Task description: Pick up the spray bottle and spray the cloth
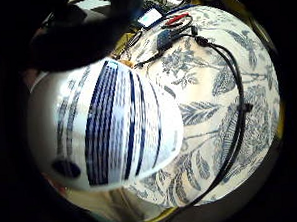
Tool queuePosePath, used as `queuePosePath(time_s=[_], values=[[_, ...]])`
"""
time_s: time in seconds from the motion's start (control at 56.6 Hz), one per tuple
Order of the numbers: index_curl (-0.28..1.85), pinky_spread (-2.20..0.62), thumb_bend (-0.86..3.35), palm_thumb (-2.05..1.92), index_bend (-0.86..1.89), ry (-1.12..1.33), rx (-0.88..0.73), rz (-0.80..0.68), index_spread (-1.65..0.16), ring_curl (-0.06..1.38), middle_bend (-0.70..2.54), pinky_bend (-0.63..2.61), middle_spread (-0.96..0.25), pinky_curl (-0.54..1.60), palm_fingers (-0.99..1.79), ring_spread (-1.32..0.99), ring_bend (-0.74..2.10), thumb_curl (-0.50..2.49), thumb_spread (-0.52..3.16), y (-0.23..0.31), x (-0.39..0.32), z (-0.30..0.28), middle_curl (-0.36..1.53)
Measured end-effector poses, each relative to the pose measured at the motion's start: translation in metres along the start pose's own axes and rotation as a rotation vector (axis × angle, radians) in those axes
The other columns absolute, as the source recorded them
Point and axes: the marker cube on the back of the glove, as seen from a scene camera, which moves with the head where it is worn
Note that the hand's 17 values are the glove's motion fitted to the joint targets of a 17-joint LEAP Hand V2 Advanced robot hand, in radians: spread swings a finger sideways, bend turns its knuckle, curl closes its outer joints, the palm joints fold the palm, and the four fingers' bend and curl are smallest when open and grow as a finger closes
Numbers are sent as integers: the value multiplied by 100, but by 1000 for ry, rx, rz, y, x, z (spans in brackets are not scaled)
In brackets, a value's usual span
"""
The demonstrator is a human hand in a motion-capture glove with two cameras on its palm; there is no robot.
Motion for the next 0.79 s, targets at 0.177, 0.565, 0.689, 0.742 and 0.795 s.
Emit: queuePosePath(time_s=[0.177, 0.565, 0.689, 0.742, 0.795], values=[[22, 11, -3, 85, 11, 21, 82, -48, -26, 33, 25, 27, -1, 34, 64, -5, 52, 39, 91, -22, -3, 12, 35], [21, -12, -1, 88, 9, -10, 94, 25, -26, 38, 28, 42, -9, 39, 118, -16, 61, 41, 88, -82, -9, 30, 40], [28, -20, 0, 99, 19, 20, 49, -43, -25, 42, 47, 40, -13, 40, 139, -16, 64, 48, 80, -91, -30, 32, 47], [31, -21, -1, 102, 21, 37, -6, -41, -25, 43, 51, 42, -13, 40, 139, -16, 65, 50, 75, -94, -45, 29, 49], [35, -22, -1, 104, 27, 76, -97, -8, -24, 44, 54, 40, -14, 40, 140, -17, 65, 53, 69, -96, -63, 25, 51]])
